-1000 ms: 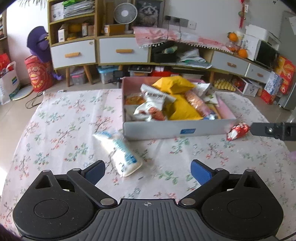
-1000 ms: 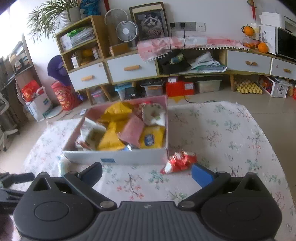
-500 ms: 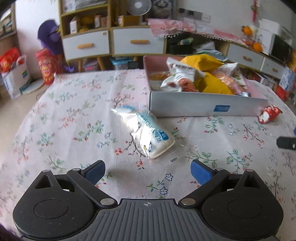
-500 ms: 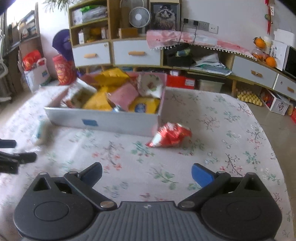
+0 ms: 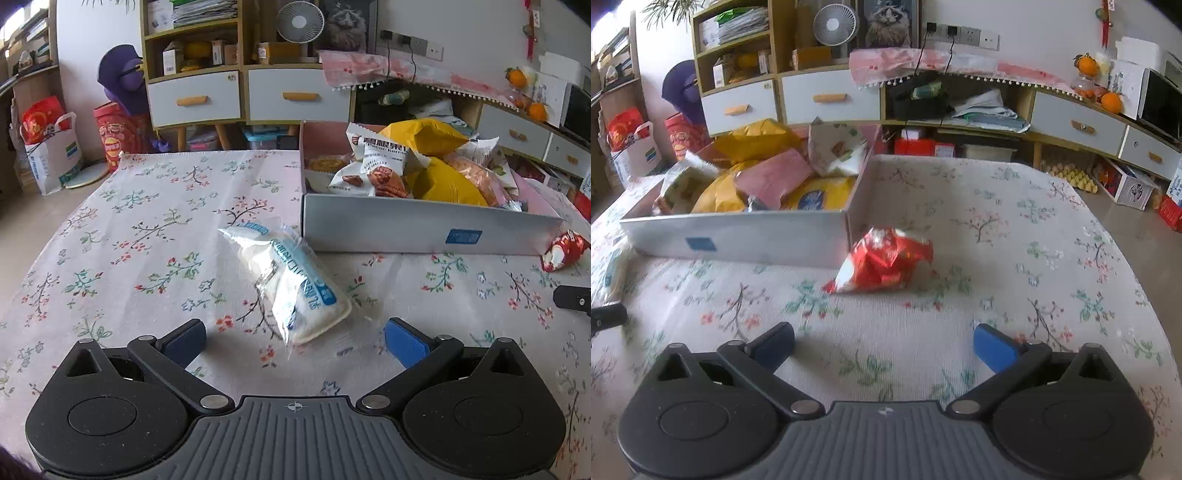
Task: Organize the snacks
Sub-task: 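Move the left gripper to the white milk-bread pack while the right reaches the red candy wrapper, then close the left gripper on the milk-bread pack while the right closes on the red candy wrapper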
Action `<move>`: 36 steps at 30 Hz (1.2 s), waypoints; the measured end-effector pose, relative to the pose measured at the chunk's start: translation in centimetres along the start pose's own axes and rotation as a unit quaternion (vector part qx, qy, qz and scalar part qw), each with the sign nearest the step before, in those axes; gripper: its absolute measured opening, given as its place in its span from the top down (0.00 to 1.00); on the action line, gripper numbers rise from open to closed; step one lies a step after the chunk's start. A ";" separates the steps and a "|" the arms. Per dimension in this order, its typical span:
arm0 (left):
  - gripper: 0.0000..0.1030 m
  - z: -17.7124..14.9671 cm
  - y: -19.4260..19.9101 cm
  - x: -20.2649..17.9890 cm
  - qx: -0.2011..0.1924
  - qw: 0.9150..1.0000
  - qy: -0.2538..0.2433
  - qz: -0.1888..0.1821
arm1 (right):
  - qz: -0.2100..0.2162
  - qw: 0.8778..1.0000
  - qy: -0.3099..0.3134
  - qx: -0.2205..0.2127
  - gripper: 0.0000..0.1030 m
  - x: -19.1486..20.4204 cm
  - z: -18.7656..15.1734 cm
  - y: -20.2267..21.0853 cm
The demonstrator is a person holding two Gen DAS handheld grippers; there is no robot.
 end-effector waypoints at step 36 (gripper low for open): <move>0.63 2.9 -0.9 0.7 0.022 0.998 0.055 -0.011 | 0.017 0.999 0.038 -0.026 0.70 -0.6 2.8 -1.5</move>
Point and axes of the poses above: each gripper's, at about its wrist camera, not at the fingertips, and y roughly against the way its jaws point, x to its left, z to its top, the point moved 1 cm from there along -y, roughly the way its jaws point, and after that the axes turned 10 degrees about z, right-handed, at the moved point
